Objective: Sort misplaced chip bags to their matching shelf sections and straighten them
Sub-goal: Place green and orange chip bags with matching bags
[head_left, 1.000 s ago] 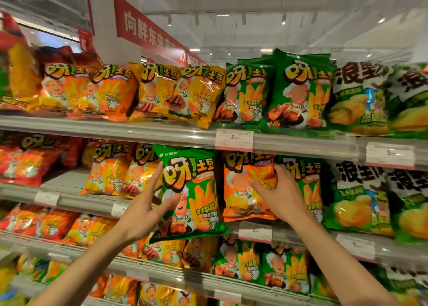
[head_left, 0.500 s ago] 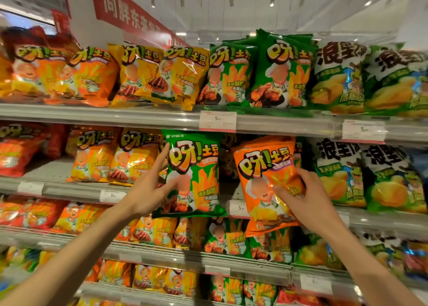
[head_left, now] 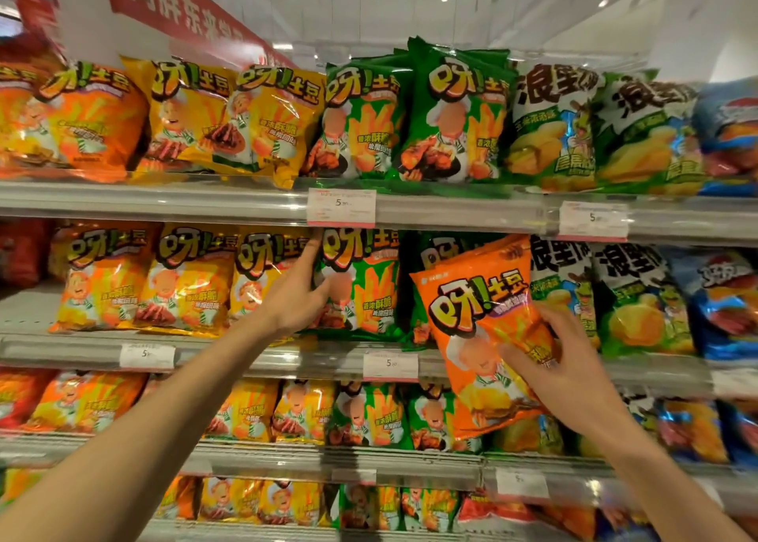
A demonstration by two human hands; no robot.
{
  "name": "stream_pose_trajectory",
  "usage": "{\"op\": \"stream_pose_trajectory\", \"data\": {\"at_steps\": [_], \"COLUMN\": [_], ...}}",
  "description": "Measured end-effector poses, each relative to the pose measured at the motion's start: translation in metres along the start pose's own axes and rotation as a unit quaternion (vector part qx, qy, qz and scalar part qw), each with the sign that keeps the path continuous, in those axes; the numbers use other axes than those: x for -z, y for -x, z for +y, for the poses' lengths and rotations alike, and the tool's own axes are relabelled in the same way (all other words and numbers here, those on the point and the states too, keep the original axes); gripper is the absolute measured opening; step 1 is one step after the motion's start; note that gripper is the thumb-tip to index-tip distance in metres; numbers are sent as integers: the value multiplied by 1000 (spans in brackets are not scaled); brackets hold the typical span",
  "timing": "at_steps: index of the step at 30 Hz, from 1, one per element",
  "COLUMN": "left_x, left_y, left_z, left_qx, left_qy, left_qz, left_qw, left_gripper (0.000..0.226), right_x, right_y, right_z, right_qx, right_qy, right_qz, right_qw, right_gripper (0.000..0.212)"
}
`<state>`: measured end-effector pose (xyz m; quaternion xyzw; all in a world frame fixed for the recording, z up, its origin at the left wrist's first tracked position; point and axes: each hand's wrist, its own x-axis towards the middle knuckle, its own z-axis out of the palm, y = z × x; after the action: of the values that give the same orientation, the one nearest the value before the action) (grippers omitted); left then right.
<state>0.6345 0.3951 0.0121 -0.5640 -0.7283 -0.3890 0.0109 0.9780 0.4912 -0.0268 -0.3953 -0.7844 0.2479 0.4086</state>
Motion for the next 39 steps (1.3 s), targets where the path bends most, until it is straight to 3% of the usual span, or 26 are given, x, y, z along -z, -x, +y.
{"op": "stream_pose_trajectory", "data": {"at_steps": [8, 17, 23, 28, 31, 34, 39], "left_x": [-23, -36, -41, -38, -45, -54, -59], "left_y": [-11, -13, -3, 28, 53, 75, 93], "left_z": [-11, -16, -15, 7, 33, 58, 71], "left_qx": [-29, -3, -25, -69, -68, -49, -16], "left_qy": [2, -41, -146, -60, 53, 160, 225], "left_qz": [4, -58, 66, 101, -3, -97, -93], "left_qw": [1000, 997, 987, 991, 996, 981, 970], "left_gripper": [79, 79, 70, 62, 67, 78, 89], "right_x": [-6, -10, -13, -16, -21, -30, -44], "right_y": [0, -2, 1, 3, 4, 5, 9], "right_z": [-4, -1, -1, -4, -6, -6, -6], "right_qx": [0, -6, -15, -34, -39, -33, -23], "right_qy": [-14, -34, -49, -78, -116, -141, -185], "right_qz": [-4, -12, -19, -21, -21, -21, -41], "right_qw": [1000, 999, 998, 996, 992, 989, 982], "right_gripper": [49, 51, 53, 50, 48, 54, 54]}}
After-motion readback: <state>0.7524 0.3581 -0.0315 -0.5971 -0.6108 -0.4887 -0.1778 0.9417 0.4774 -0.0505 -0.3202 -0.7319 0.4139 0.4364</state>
